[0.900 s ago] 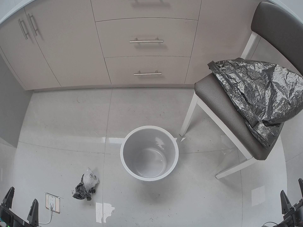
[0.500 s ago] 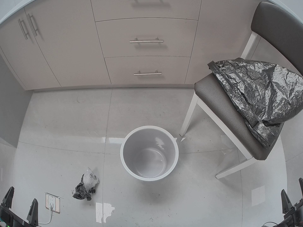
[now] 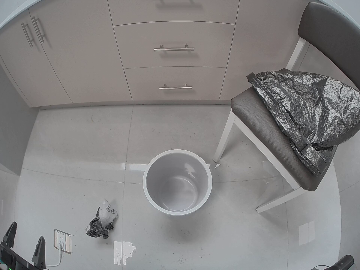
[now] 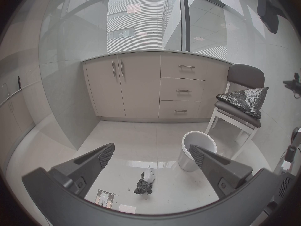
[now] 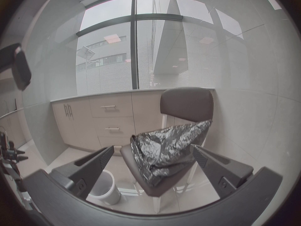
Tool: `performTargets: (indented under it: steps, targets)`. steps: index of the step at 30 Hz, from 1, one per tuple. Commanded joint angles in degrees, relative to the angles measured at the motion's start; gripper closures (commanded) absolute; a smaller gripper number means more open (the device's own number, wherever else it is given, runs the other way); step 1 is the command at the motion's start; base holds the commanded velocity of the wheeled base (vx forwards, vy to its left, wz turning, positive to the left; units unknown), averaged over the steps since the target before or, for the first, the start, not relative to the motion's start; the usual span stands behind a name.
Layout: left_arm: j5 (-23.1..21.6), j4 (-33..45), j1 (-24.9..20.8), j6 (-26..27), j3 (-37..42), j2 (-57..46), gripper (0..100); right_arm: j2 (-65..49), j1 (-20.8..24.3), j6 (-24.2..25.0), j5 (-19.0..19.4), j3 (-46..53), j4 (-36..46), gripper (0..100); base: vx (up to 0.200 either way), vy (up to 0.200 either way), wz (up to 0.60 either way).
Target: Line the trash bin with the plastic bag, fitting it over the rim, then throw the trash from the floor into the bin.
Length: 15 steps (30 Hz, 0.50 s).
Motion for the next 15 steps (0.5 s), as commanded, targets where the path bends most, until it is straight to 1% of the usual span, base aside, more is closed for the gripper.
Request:
performTargets:
  steps: [1, 2, 3, 4, 5, 6, 8, 9, 12, 15]
  targets:
    - [-0.54, -0.21, 0.05, -0.42, -1.03, -0.66, 0, 14.75, 0.08, 2.35, 0.82, -0.92, -6.08, 0, 0.0, 0.0, 0.0]
    - [-0.45, 1.29, -1.45, -8.24, -17.29, 5.58, 0, 17.38, 0.17, 2.17, 0.9, 1.01, -8.89, 0, 0.0, 0.0, 0.0]
    - [-0.28, 2.43, -2.06, -11.14, -22.92, 8.74, 0, 18.35, 0.25, 1.91, 0.99, 1.19, -9.24, 0, 0.0, 0.0, 0.0]
    - [-0.45, 4.63, -2.41, -12.28, -28.19, 11.91, 0, 19.85, 0.61, 1.82, 1.43, 1.28, -9.33, 0, 0.0, 0.0, 0.0]
    - [-0.45, 4.63, -2.41, -12.28, -28.19, 11.91, 0, 19.85, 0.61, 1.82, 1.43, 1.28, -9.33, 0, 0.0, 0.0, 0.0]
    - [-0.98, 8.58, -2.5, -11.49, -34.08, 16.83, 0, 22.83, 2.01, 1.91, 1.96, 1.19, -9.77, 0, 0.0, 0.0, 0.0]
    - [-1.42, 9.11, -2.5, -10.87, -34.34, 18.23, 0, 23.8, 2.54, 2.17, 1.96, 1.19, -10.12, 0, 0.0, 0.0, 0.0]
    - [-3.27, 9.37, -2.41, -8.94, -33.91, 21.75, 0, 26.79, 4.03, 2.52, 1.96, 1.19, -12.32, 0, 0.0, 0.0, 0.0]
    - [-4.85, 9.46, -2.59, -8.77, -31.71, 26.23, 0, 31.18, 4.56, 2.35, 1.78, 1.19, -14.87, 0, 0.0, 0.0, 0.0]
    - [-7.22, 9.37, -3.82, -8.77, -30.83, 30.1, 0, 35.31, 5.0, 2.35, 1.61, 0.49, -15.92, 0, 0.0, 0.0, 0.0]
